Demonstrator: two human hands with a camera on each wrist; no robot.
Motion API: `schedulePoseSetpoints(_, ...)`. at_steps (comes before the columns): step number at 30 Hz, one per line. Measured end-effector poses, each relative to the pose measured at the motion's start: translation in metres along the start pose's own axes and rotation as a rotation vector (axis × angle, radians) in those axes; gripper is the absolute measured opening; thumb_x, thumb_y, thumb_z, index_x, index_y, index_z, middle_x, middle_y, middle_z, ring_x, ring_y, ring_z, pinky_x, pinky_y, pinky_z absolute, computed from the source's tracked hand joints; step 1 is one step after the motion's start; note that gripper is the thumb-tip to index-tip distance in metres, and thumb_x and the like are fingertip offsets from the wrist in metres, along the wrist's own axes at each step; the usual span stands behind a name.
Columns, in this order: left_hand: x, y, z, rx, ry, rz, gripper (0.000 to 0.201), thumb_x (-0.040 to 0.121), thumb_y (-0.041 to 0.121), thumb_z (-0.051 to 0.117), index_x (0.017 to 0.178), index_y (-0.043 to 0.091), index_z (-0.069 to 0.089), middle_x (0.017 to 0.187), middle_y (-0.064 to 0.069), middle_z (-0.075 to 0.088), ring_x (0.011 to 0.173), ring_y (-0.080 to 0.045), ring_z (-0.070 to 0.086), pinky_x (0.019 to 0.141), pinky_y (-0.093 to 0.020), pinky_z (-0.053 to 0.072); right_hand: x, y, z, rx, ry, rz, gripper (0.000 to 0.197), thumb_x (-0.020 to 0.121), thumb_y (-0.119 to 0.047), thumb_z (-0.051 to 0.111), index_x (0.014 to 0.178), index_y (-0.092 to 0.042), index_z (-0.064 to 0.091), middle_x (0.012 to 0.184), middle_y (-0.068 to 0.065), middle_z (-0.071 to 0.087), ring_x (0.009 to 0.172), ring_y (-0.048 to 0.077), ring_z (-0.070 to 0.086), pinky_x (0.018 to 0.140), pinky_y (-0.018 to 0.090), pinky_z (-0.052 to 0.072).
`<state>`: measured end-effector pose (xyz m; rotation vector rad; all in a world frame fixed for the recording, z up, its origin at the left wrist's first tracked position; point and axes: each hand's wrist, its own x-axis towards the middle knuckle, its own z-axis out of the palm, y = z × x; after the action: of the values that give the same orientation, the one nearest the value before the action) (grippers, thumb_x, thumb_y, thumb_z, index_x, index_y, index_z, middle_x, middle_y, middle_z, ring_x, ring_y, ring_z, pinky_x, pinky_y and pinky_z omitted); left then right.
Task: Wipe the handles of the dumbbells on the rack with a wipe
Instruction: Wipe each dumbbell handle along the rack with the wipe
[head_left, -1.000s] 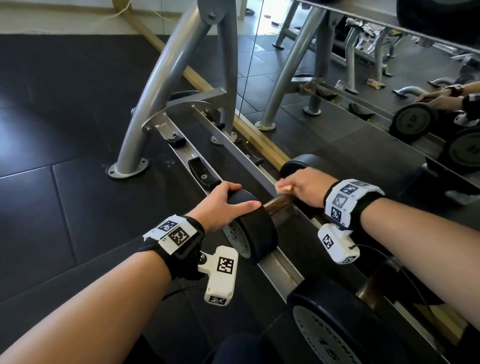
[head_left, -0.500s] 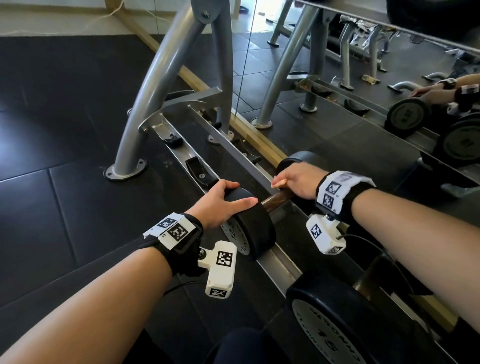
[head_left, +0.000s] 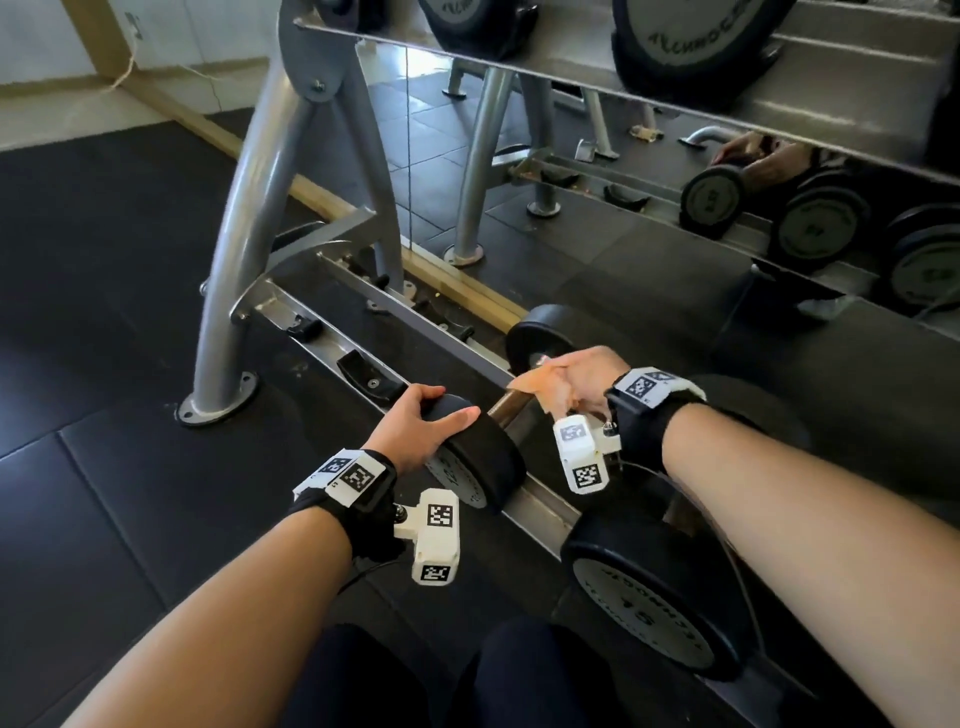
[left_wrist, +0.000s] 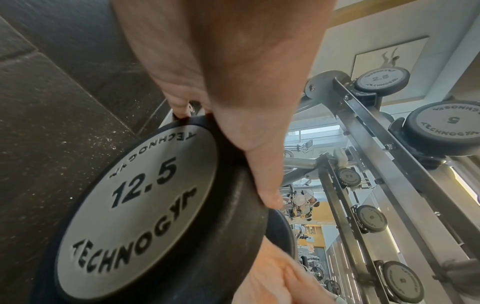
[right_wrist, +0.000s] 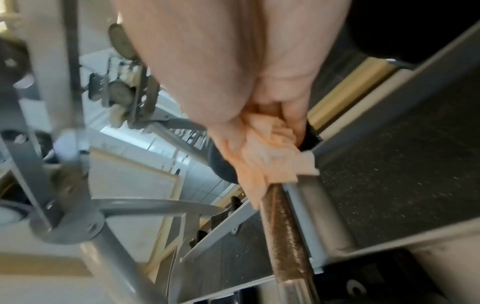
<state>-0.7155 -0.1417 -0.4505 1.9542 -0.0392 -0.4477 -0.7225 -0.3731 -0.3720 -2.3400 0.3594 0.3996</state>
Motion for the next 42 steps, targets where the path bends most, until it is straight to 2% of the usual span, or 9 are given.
schedulePoseSetpoints(4, 0.003, -0.003, -0.001, 0.020, 0.007, 0.022, 0.078, 0.073, 0.061, 0.074, 0.138, 0.027, 0.046, 0.116, 0.011, 0.057, 0.097, -0.001, 0.057, 0.067, -0.012, 0.042, -0.001, 0.024, 0.011, 0.269, 0.309, 0.176, 0.026, 0.090, -0.012, 0.066, 0.115, -0.006, 0.070, 0.094, 0.006, 0.071, 0.103, 0.025, 0.068, 0.045, 0.011, 0.042)
schedulePoseSetpoints(11, 0.009, -0.011, 0.001, 0.012, 0.013, 0.045, 0.078, 0.071, 0.065, 0.073, 0.136, 0.028, 0.047, 0.121, 0.008, 0.058, 0.104, -0.009, 0.059, 0.069, -0.016, 0.045, 0.012, 0.017, 0.037, 0.294, 0.438, 0.230, 0.018, 0.093, -0.021, 0.063, 0.102, -0.012, 0.075, 0.090, 0.006, 0.072, 0.072, 0.015, 0.065, 0.038, 0.010, 0.033)
schedulePoseSetpoints(13, 0.010, -0.012, 0.002, 0.017, 0.017, 0.054, 0.077, 0.072, 0.065, 0.073, 0.135, 0.029, 0.047, 0.122, 0.009, 0.057, 0.103, -0.007, 0.058, 0.067, -0.014, 0.042, 0.017, 0.016, 0.048, 0.328, 0.436, 0.180, 0.015, 0.093, -0.020, 0.065, 0.098, -0.013, 0.077, 0.092, 0.007, 0.074, 0.067, 0.011, 0.064, 0.048, 0.014, 0.044)
schedulePoseSetpoints(17, 0.011, -0.016, 0.004, -0.002, 0.029, 0.063, 0.076, 0.071, 0.066, 0.073, 0.133, 0.032, 0.047, 0.119, 0.010, 0.058, 0.100, -0.005, 0.060, 0.068, -0.016, 0.045, 0.020, 0.016, 0.062, 0.369, 0.348, 0.108, 0.022, 0.096, -0.014, 0.063, 0.115, -0.011, 0.073, 0.117, 0.008, 0.070, 0.109, 0.023, 0.064, 0.103, 0.030, 0.047)
schedulePoseSetpoints(21, 0.011, -0.018, 0.005, 0.001, 0.042, 0.069, 0.076, 0.072, 0.066, 0.072, 0.134, 0.032, 0.046, 0.121, 0.009, 0.058, 0.101, -0.007, 0.060, 0.072, -0.020, 0.049, 0.010, 0.020, 0.070, 0.317, 0.250, 0.056, 0.024, 0.098, -0.014, 0.059, 0.118, -0.013, 0.072, 0.121, 0.005, 0.068, 0.111, 0.020, 0.061, 0.095, 0.020, 0.044)
schedulePoseSetpoints(28, 0.007, -0.013, 0.004, 0.001, 0.038, 0.065, 0.073, 0.074, 0.063, 0.072, 0.135, 0.032, 0.046, 0.121, 0.007, 0.059, 0.100, -0.007, 0.060, 0.069, -0.017, 0.046, -0.003, 0.014, 0.052, 0.206, -0.072, 0.077, 0.026, 0.095, -0.008, 0.060, 0.117, -0.013, 0.073, 0.118, 0.007, 0.071, 0.112, 0.023, 0.064, 0.106, 0.038, 0.047)
schedulePoseSetpoints(34, 0.006, -0.013, 0.005, 0.003, 0.040, 0.063, 0.072, 0.076, 0.062, 0.071, 0.136, 0.031, 0.046, 0.119, 0.007, 0.059, 0.100, -0.008, 0.060, 0.066, -0.017, 0.046, 0.012, 0.015, 0.048, 0.398, 0.335, 0.152, 0.024, 0.095, -0.011, 0.060, 0.115, -0.004, 0.071, 0.115, 0.014, 0.070, 0.095, 0.021, 0.065, 0.073, 0.017, 0.049)
schedulePoseSetpoints(38, 0.006, -0.014, 0.006, -0.007, 0.047, 0.071, 0.071, 0.076, 0.062, 0.072, 0.135, 0.031, 0.047, 0.118, 0.008, 0.060, 0.100, -0.008, 0.061, 0.069, -0.017, 0.046, 0.016, 0.011, 0.074, 0.460, 0.225, 0.161, 0.031, 0.098, -0.005, 0.052, 0.128, -0.003, 0.062, 0.130, 0.018, 0.059, 0.123, 0.034, 0.055, 0.107, 0.034, 0.042)
schedulePoseSetpoints(42, 0.006, -0.015, 0.007, -0.024, 0.057, 0.071, 0.072, 0.075, 0.062, 0.072, 0.135, 0.031, 0.048, 0.118, 0.008, 0.060, 0.099, -0.007, 0.060, 0.071, -0.019, 0.048, 0.004, 0.015, 0.075, 0.372, 0.064, 0.131, 0.025, 0.098, -0.016, 0.058, 0.120, -0.012, 0.070, 0.116, 0.005, 0.064, 0.111, 0.022, 0.057, 0.102, 0.032, 0.041)
